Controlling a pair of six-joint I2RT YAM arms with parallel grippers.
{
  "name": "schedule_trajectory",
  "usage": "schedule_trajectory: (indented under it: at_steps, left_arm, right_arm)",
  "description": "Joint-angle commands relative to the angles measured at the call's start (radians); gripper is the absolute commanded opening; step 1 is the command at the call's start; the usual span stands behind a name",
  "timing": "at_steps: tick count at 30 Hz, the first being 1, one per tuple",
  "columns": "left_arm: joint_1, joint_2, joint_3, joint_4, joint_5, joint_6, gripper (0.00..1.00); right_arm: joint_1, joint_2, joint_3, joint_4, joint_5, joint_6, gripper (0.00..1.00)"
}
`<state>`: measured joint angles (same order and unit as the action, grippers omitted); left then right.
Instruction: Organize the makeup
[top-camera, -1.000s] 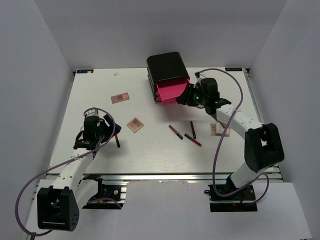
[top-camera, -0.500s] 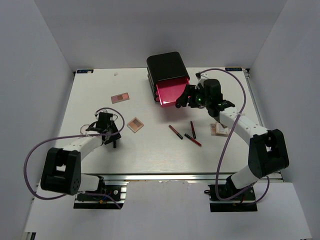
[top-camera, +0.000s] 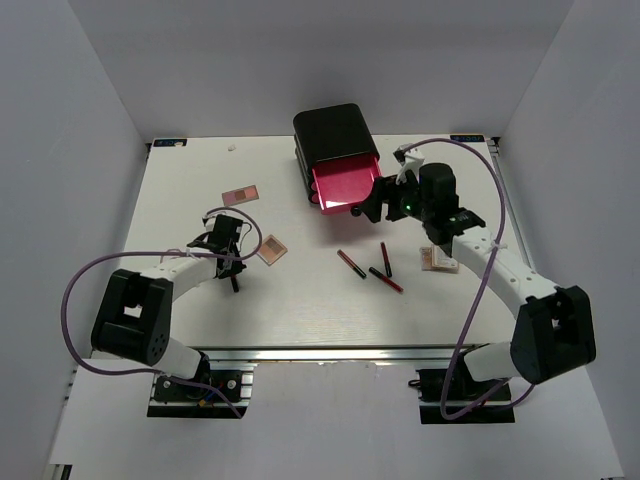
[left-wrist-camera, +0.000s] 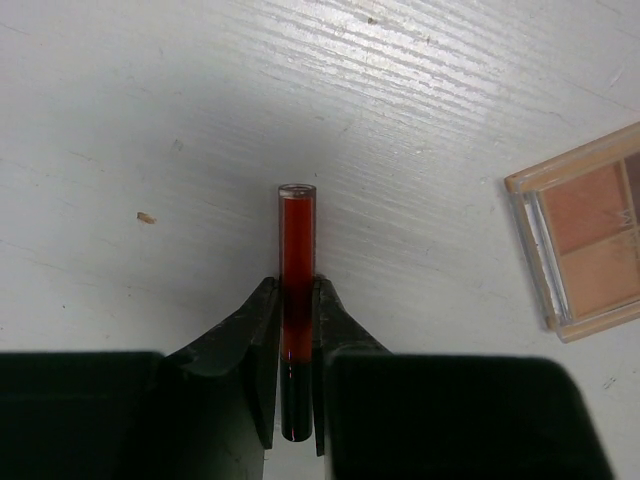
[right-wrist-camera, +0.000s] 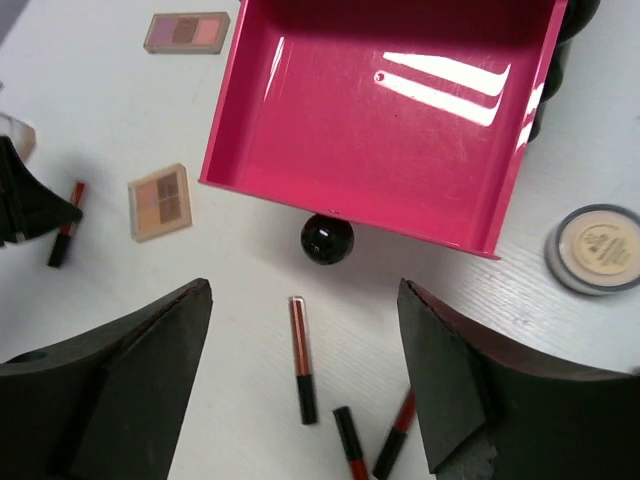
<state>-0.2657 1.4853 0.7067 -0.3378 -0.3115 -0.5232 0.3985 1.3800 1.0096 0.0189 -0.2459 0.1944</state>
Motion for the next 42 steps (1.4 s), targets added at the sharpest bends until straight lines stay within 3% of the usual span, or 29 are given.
schedule_trajectory:
  at_steps: [1, 4, 8, 11, 12, 13, 15, 16, 21, 25, 27, 30, 35, 42]
  left_arm:
    - [0.002, 0.035, -0.036, -0.055, 0.025, 0.011, 0.07]
    - [0.0, -0.023, -0.007, -0.052, 0.078, -0.01, 0.0]
    - [-0.018, -0.132, 0.083, -0.067, 0.156, -0.052, 0.0]
    - [-0.047, -0.2, 0.172, -0.03, 0.244, -0.089, 0.0]
    - [-0.056, -0.209, 0.195, 0.009, 0.268, -0.099, 0.0]
    - [-0.072, -0.22, 0.215, 0.034, 0.31, -0.116, 0.0]
    - [-0.102, -0.217, 0.278, 0.107, 0.354, -0.123, 0.0]
    - [-0.113, -0.212, 0.296, 0.137, 0.385, -0.123, 0.0]
    - [-0.194, -0.122, 0.434, 0.275, 0.443, -0.035, 0.0]
    - [-0.26, 0.019, 0.594, 0.24, 0.462, 0.138, 0.0]
    - [-0.3, 0.116, 0.681, 0.218, 0.451, 0.227, 0.0]
    - [-0.32, 0.171, 0.752, 0.214, 0.436, 0.277, 0.0]
    - [-0.34, 0.246, 0.844, 0.232, 0.391, 0.367, 0.0]
    - [-0.346, 0.357, 0.947, 0.209, 0.361, 0.471, 0.0]
  right_arm:
    - [-0.009, -0.068, -0.023, -0.06, -0.021, -0.177, 0.82]
    - [-0.021, -0.098, -0.022, -0.158, -0.058, -0.304, 0.86]
    - [-0.033, -0.114, -0.017, -0.284, -0.081, -0.406, 0.82]
    - [-0.038, -0.154, -0.075, -0.289, -0.088, -0.446, 0.66]
    - [-0.038, -0.162, -0.089, -0.289, -0.092, -0.458, 0.44]
    - [-0.038, -0.168, -0.1, -0.293, -0.092, -0.464, 0.33]
    - [-0.039, -0.182, -0.127, -0.298, -0.085, -0.475, 0.13]
    - [-0.041, -0.187, -0.135, -0.297, -0.085, -0.478, 0.1]
    - [-0.044, -0.214, -0.166, -0.29, -0.095, -0.484, 0.12]
    - [-0.052, -0.222, -0.172, -0.298, -0.119, -0.503, 0.14]
    - [-0.059, -0.223, -0.158, -0.324, -0.185, -0.541, 0.08]
    - [-0.063, -0.233, -0.155, -0.329, -0.211, -0.55, 0.08]
    - [-0.072, -0.236, -0.163, -0.32, -0.205, -0.535, 0.2]
    - [-0.119, -0.225, -0.171, -0.293, -0.199, -0.441, 0.25]
